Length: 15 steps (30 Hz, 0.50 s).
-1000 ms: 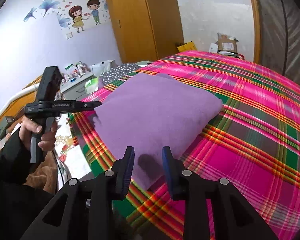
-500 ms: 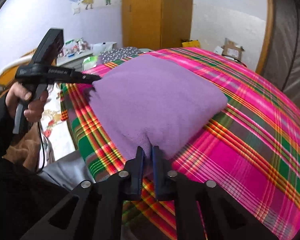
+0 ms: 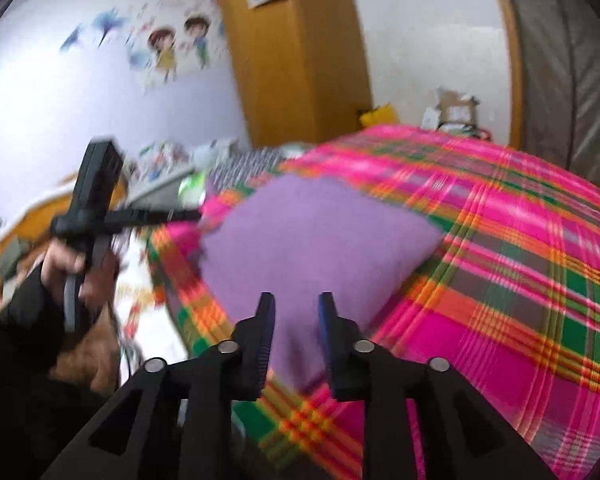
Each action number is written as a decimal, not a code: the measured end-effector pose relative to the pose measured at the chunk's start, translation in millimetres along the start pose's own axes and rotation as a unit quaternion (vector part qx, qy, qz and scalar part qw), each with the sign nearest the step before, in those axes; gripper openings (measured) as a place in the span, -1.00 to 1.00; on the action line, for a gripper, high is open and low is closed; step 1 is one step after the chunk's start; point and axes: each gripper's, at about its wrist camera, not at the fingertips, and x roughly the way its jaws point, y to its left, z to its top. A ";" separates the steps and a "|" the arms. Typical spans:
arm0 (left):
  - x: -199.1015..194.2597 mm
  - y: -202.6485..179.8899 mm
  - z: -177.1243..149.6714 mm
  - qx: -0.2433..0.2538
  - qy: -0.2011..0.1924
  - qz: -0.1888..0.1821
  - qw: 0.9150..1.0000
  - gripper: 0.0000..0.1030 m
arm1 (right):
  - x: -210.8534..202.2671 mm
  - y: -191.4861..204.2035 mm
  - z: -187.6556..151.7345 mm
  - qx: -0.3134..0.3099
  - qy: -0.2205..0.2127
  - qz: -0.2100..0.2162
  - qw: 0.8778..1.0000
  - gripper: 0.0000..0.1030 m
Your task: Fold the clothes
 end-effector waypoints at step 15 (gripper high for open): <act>11.1 -10.3 2.0 0.019 0.007 0.016 1.000 -0.76 | 29.9 -8.8 6.0 0.029 0.039 -0.024 0.999 -0.54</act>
